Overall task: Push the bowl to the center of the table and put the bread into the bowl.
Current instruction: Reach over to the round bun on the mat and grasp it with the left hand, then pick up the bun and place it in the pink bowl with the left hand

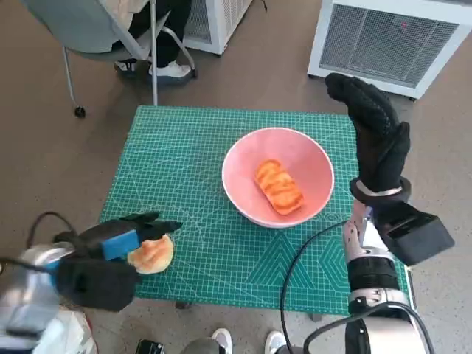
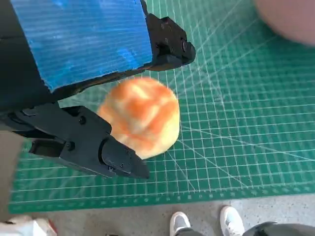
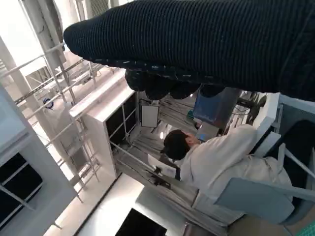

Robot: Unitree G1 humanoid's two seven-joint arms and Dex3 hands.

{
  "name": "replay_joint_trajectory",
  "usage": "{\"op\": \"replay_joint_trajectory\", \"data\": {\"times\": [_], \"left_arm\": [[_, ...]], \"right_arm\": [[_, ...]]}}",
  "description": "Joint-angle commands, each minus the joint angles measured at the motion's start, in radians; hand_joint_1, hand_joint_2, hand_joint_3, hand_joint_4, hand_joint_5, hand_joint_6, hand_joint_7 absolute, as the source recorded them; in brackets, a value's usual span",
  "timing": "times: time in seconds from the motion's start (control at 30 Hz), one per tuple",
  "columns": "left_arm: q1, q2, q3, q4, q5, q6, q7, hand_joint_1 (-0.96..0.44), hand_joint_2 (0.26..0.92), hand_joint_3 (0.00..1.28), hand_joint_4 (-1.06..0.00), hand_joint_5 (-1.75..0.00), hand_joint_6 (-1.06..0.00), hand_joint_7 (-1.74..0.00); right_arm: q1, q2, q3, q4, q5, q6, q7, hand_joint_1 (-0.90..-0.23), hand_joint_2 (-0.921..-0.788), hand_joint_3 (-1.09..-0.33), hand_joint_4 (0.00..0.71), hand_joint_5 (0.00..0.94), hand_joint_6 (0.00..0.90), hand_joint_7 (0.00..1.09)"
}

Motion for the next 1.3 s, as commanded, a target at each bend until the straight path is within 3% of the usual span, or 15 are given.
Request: {"op": "replay_joint_trajectory", "data": {"times": [0.03,0.1,0.3,0.33,0.37,0.5,0.67,0.93,1.1,1.3], "left_arm": [[-0.035,-0.043,-0.043,0.123,0.045,-0.060,0.077,-0.07,0.807,0.02,-0.22,-0.02,-0.30,-0.01],[-0.042,-0.053,-0.052,0.158,0.060,-0.082,0.107,-0.06,0.823,0.02,-0.27,-0.02,-0.34,-0.02],[-0.043,-0.045,-0.046,0.169,0.077,-0.122,0.167,0.02,0.893,0.03,-0.66,-0.08,-0.66,-0.09],[-0.044,-0.042,-0.042,0.166,0.078,-0.127,0.174,0.01,0.903,0.06,-0.65,-0.53,-0.66,-0.43],[-0.046,-0.036,-0.036,0.159,0.079,-0.134,0.182,0.01,0.909,0.08,-0.62,-0.84,-0.64,-0.66],[-0.065,-0.004,0.016,0.109,0.054,-0.156,0.195,0.00,0.918,0.09,-0.60,-1.27,-0.68,-0.91],[-0.108,0.022,0.112,0.013,-0.012,-0.154,0.188,0.00,0.920,0.09,-0.58,-1.35,-0.71,-0.97],[-0.240,-0.011,0.228,-0.146,-0.089,-0.107,0.230,0.00,0.913,0.05,-0.62,-1.24,-0.76,-1.02],[-0.370,-0.070,0.216,-0.177,-0.085,-0.082,0.283,0.00,0.906,0.04,-0.67,-1.13,-0.78,-1.06],[-0.568,-0.160,0.130,-0.096,-0.022,-0.131,0.360,0.00,0.904,0.03,-0.71,-1.11,-0.76,-1.06]], "right_arm": [[0.019,0.003,-0.002,-0.001,-0.001,0.003,0.005,-0.602,-0.921,-0.743,0.388,0.007,0.200,0.36],[0.021,0.002,-0.002,0.001,-0.003,-0.002,0.003,-0.602,-0.921,-0.743,0.388,0.006,0.200,0.36],[0.022,0.000,-0.005,0.011,-0.010,-0.012,-0.001,-0.595,-0.921,-0.743,0.387,0.004,0.196,0.36],[0.022,-0.001,-0.006,0.011,-0.011,-0.013,-0.001,-0.594,-0.921,-0.743,0.386,0.004,0.195,0.36],[0.022,-0.001,-0.006,0.011,-0.011,-0.013,-0.002,-0.593,-0.921,-0.743,0.385,0.003,0.195,0.36],[0.024,0.000,-0.007,0.005,-0.011,-0.016,-0.005,-0.590,-0.921,-0.743,0.382,0.001,0.193,0.35],[0.024,0.001,-0.008,0.002,-0.019,-0.023,-0.012,-0.590,-0.921,-0.743,0.381,0.001,0.192,0.35],[0.017,-0.001,-0.010,0.012,-0.031,-0.026,-0.026,-0.591,-0.921,-0.743,0.379,0.000,0.186,0.35],[0.009,-0.003,-0.010,0.021,-0.030,-0.021,-0.025,-0.591,-0.921,-0.744,0.377,0.000,0.184,0.35],[0.001,-0.003,-0.009,0.020,-0.031,-0.012,-0.029,-0.592,-0.921,-0.745,0.377,0.000,0.183,0.35]]}}
